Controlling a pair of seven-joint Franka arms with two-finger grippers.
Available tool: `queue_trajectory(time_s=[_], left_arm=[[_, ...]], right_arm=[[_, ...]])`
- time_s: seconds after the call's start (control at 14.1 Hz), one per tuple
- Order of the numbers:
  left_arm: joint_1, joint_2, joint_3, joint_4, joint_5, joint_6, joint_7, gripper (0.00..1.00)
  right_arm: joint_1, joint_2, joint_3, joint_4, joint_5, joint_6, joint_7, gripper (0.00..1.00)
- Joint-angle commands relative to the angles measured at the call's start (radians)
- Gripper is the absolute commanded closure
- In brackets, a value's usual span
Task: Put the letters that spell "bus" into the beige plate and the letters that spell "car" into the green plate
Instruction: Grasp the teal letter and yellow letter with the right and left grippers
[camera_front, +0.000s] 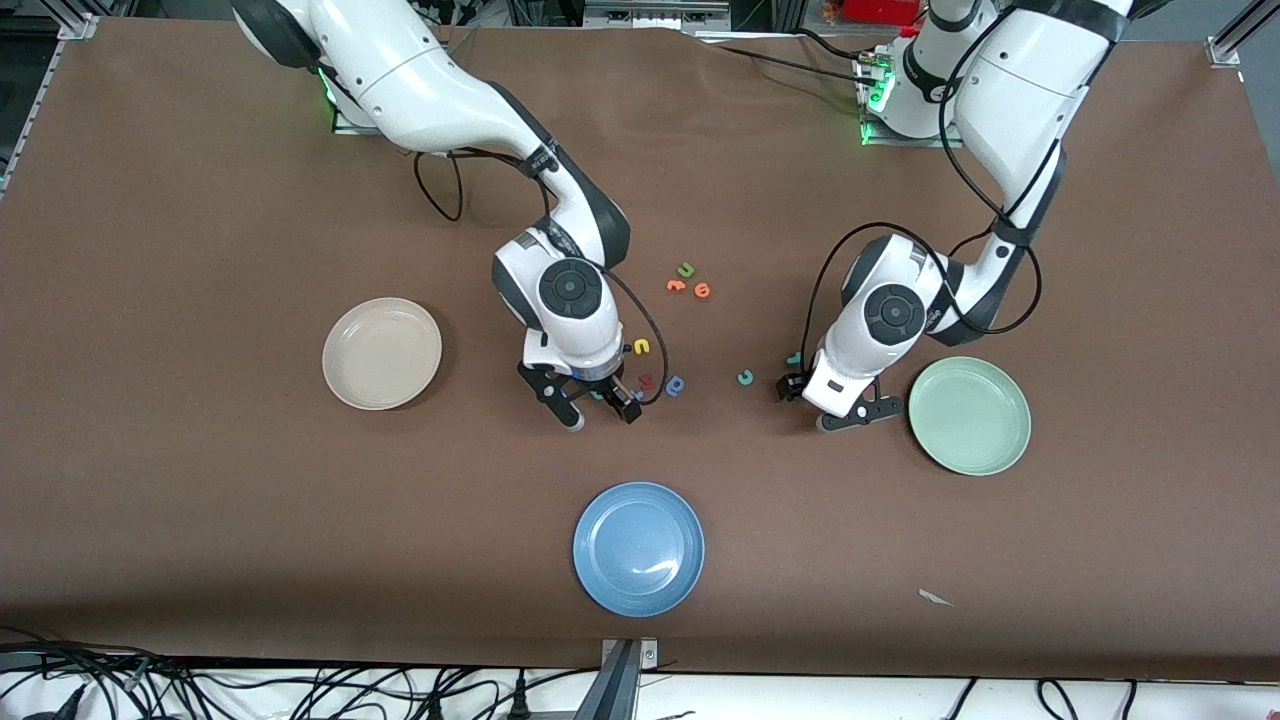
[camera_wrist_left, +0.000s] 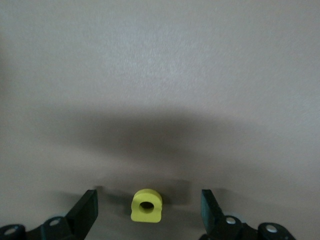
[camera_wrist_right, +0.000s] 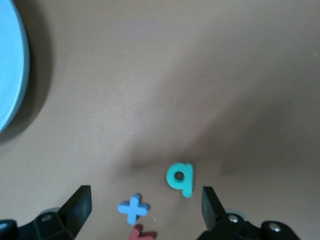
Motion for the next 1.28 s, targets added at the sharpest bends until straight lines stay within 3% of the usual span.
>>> queue_trajectory(time_s=[0.0,0.36,0.71,0.99,1.21], left_arm=[[0.0,-0.021,-0.001,-0.039,0.05,0.014,0.009,0.17],[-0.002,-0.021,-0.001,-0.039,0.051,0.001,0.018,0.43],[-0.002,-0.021,-0.001,-0.033,0.051,0.0,0.029,0.66],[-0.003,-0.019,-0.001,-0.03,0.051,0.0,0.031,0.76],[0.004,-0.024,-0.001,-0.01,0.051,-0.017,0.052,0.8]], right_arm=[[0.005,0.058,-0.002,0.075,-0.019,-0.004,0.021,0.08],[-0.006,0.058,-0.002,0.055,-0.016,-0.062,0.015,0.17],[-0.001,0.064,-0.002,0.032,-0.023,-0.058,0.005,0.58],[-0.002,0.059,-0.002,0.028,-0.022,-0.065,0.002,0.96],[-0.01,0.033,-0.004,0.034,-0.022,-0.109,-0.024,1.0]])
